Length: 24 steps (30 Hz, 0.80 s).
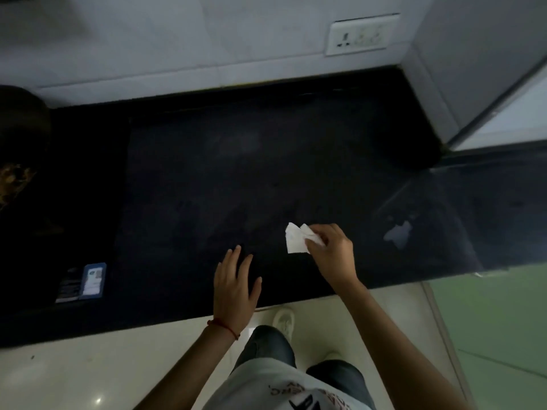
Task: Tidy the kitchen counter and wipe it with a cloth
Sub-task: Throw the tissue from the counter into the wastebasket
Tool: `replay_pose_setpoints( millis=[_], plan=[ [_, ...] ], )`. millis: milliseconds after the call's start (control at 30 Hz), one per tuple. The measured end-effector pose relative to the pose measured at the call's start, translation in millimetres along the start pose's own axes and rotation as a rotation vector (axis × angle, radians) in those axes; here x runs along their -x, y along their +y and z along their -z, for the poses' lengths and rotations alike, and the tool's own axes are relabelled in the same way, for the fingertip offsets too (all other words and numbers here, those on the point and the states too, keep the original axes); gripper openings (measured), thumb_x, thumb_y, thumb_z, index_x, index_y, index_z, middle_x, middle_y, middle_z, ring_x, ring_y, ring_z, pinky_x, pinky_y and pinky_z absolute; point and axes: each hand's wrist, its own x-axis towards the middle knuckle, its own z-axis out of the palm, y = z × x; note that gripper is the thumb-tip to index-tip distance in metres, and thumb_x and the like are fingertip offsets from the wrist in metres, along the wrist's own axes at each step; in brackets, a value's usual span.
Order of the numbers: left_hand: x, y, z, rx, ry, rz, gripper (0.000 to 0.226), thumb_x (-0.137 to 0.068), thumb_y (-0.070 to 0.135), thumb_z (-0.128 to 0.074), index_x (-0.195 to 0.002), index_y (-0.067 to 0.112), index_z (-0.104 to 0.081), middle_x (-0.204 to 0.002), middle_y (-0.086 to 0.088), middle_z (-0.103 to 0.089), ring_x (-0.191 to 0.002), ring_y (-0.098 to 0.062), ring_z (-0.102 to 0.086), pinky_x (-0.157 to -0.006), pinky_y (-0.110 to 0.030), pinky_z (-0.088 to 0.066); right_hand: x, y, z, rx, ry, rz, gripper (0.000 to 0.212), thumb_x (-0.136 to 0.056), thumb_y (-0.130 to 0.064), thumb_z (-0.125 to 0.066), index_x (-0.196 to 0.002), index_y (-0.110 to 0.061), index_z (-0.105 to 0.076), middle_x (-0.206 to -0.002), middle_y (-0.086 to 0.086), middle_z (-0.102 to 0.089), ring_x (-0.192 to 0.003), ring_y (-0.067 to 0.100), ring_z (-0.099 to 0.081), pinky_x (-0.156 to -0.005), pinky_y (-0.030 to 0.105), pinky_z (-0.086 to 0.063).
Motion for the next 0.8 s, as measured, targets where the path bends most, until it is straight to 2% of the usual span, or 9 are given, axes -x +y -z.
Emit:
replay_pose_setpoints(
  millis=[67, 167, 267, 400, 500, 567, 700, 733, 800],
  plan=[
    [-4.2, 11.4, 0.9, 0.042, -0.002, -0.116, 0.057, -0.093, 0.050, -0.017, -0.119, 0.013, -0.052, -0.133, -0.017, -0.053, -0.128, -0.025, -0.033, -0.100, -0.048, -0.040, 20.8, 17.9, 22.6, -0.067, 0.108, -0.109, 0.022, -0.082, -0.011, -0.062, -0.104, -0.011, -0.066, -0.095, -0.002, -0.059, -0.085, 0.011, -0.056, -0.072, 0.014, -0.044],
    [-11.2, 44.3, -3.7, 0.070, -0.034, -0.301, 0.058, -0.094, 0.048, -0.019, -0.114, 0.010, -0.058, -0.128, -0.017, -0.057, -0.124, -0.022, -0.035, -0.098, -0.046, -0.042, 62.2, 57.5, 56.8, -0.138, 0.298, -0.260, 0.020, -0.079, -0.009, -0.065, -0.099, -0.012, -0.068, -0.089, -0.003, -0.059, -0.077, 0.009, -0.055, -0.064, 0.010, -0.038],
    [-14.5, 80.8, -11.4, 0.092, -0.064, -0.463, 0.056, -0.093, 0.047, -0.025, -0.111, 0.009, -0.061, -0.125, -0.015, -0.059, -0.122, -0.020, -0.037, -0.097, -0.044, -0.042, 105.5, 97.6, 78.3, -0.215, 0.426, -0.415, 0.019, -0.078, -0.009, -0.066, -0.096, -0.014, -0.068, -0.089, 0.000, -0.064, -0.075, 0.013, -0.057, -0.063, 0.014, -0.039],
    [-3.0, 153.5, -33.3, 0.107, -0.139, -0.693, 0.040, -0.083, 0.032, -0.044, -0.106, 0.007, -0.065, -0.114, -0.014, -0.065, -0.111, -0.020, -0.049, -0.090, -0.042, -0.050, 196.2, 158.8, 105.4, -0.321, 0.635, -0.620, 0.019, -0.078, -0.006, -0.065, -0.096, -0.009, -0.068, -0.091, 0.008, -0.067, -0.082, 0.024, -0.061, -0.070, 0.027, -0.042],
    [25.3, 213.5, -54.8, 0.080, -0.292, -0.857, 0.042, -0.082, 0.031, -0.042, -0.102, 0.004, -0.066, -0.102, -0.014, -0.069, -0.098, -0.026, -0.061, -0.081, -0.032, -0.054, 279.1, 197.2, 118.5, -0.439, 0.794, -0.799, 0.017, -0.078, -0.008, -0.064, -0.095, -0.014, -0.067, -0.090, 0.010, -0.067, -0.086, 0.028, -0.062, -0.067, 0.027, -0.040],
    [62.2, 255.0, -74.6, 0.061, -0.409, -0.937, 0.049, -0.082, 0.036, -0.038, -0.104, 0.002, -0.065, -0.100, -0.015, -0.069, -0.094, -0.030, -0.065, -0.082, -0.032, -0.053, 346.5, 220.1, 125.7, -0.487, 0.917, -0.922, 0.019, -0.079, -0.007, -0.064, -0.098, -0.011, -0.067, -0.085, 0.010, -0.065, -0.080, 0.024, -0.059, -0.060, 0.023, -0.039],
    [143.1, 312.6, -114.5, 0.066, -0.699, -0.924, 0.077, -0.072, 0.056, -0.024, -0.120, 0.007, -0.058, -0.121, -0.014, -0.059, -0.111, -0.028, -0.056, -0.094, -0.031, -0.044, 457.6, 249.9, 120.3, -0.548, 1.120, -1.112, 0.021, -0.078, -0.005, -0.064, -0.098, -0.007, -0.069, -0.079, 0.008, -0.063, -0.076, 0.021, -0.055, -0.058, 0.015, -0.036],
    [166.8, 326.8, -127.0, 0.045, -0.784, -0.938, 0.078, -0.072, 0.058, -0.025, -0.122, 0.008, -0.056, -0.124, -0.013, -0.057, -0.115, -0.027, -0.054, -0.097, -0.029, -0.041, 486.2, 255.8, 115.5, -0.585, 1.186, -1.164, 0.021, -0.078, -0.004, -0.063, -0.099, -0.007, -0.068, -0.079, 0.008, -0.062, -0.077, 0.022, -0.055, -0.058, 0.018, -0.037],
    [211.0, 353.0, -151.8, -0.012, -0.912, -0.962, 0.059, -0.083, 0.048, -0.040, -0.123, 0.007, -0.054, -0.127, -0.013, -0.055, -0.119, -0.026, -0.051, -0.100, -0.028, -0.037, 537.4, 265.5, 103.9, -0.644, 1.304, -1.268, 0.022, -0.078, -0.004, -0.063, -0.099, -0.005, -0.068, -0.080, 0.009, -0.062, -0.079, 0.024, -0.056, -0.063, 0.028, -0.038]
  ],
)
